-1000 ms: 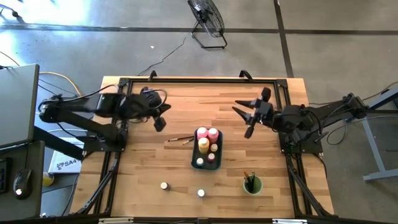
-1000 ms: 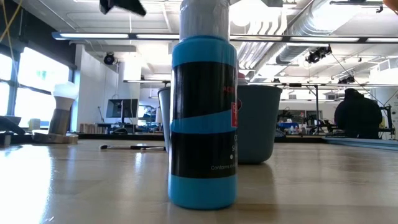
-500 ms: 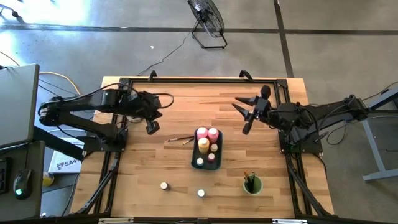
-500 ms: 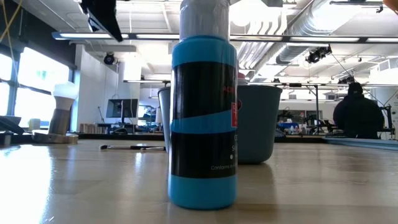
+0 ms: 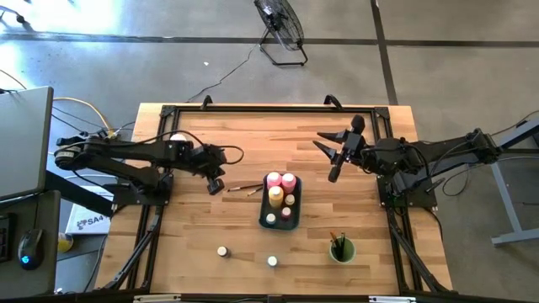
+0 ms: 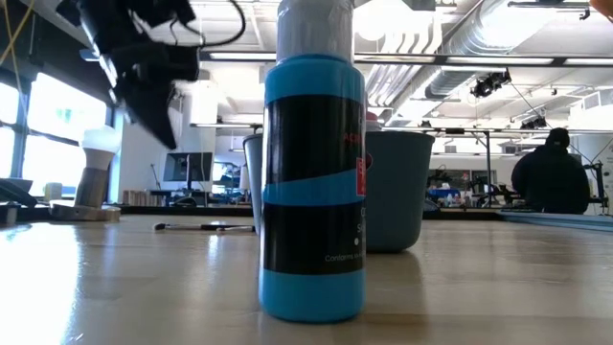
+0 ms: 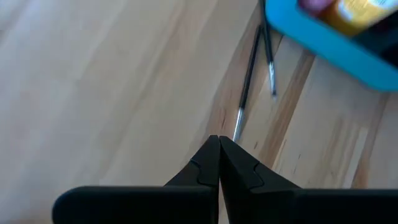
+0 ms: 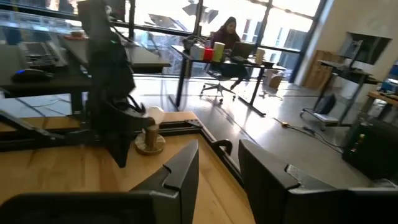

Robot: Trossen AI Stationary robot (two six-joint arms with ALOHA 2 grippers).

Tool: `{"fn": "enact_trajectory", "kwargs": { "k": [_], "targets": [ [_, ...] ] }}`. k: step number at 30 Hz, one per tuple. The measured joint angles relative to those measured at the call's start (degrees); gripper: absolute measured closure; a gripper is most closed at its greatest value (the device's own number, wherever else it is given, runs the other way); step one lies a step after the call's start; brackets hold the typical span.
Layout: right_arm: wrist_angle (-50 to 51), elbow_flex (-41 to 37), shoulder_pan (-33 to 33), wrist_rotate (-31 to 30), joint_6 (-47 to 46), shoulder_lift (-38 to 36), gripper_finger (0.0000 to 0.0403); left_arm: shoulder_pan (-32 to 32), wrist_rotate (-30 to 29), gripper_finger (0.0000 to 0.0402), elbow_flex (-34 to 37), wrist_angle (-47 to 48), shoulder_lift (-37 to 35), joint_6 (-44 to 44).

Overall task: Pick & Place Paint Supplies
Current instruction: Put the black and silver paint brush into the green cup

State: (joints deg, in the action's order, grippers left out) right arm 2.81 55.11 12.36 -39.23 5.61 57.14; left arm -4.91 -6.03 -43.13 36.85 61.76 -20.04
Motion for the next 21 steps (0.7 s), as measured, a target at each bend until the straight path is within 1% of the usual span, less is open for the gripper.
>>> {"fn": "enact_trajectory", "kwargs": {
  "k": [3, 7, 11, 13, 16, 21],
  "targets": [
    [-0.01, 0.00, 0.00, 2.34, -0.01, 0.00, 0.0295, 0.02, 0.80, 0.0401, 2.64, -1.03, 0.25, -1.87],
    [-0.02, 0.00, 0.00, 2.07, 0.00, 0.00, 0.0295, 0.02, 0.74, 0.0401, 4.38, -5.11, 0.30, -2.84],
    [0.00, 0.00, 0.00, 2.06, 0.00, 0.00, 0.0295, 0.02, 0.65, 0.0400, 4.63, -7.68, 0.30, -1.52],
    [0.00, 0.00, 0.00, 2.04, 0.00, 0.00, 0.0295, 0.02, 0.56, 0.0393, 4.63, -8.04, 0.30, -0.95],
    [0.00, 0.00, 0.00, 2.02, 0.00, 0.00, 0.0295, 0.02, 0.54, 0.0366, 4.63, -8.72, 0.30, -0.79],
    [0.02, 0.00, 0.00, 1.89, 0.00, 0.00, 0.0295, 0.02, 0.98, 0.0294, 4.63, -9.11, 1.65, -0.79]
  ]
}}
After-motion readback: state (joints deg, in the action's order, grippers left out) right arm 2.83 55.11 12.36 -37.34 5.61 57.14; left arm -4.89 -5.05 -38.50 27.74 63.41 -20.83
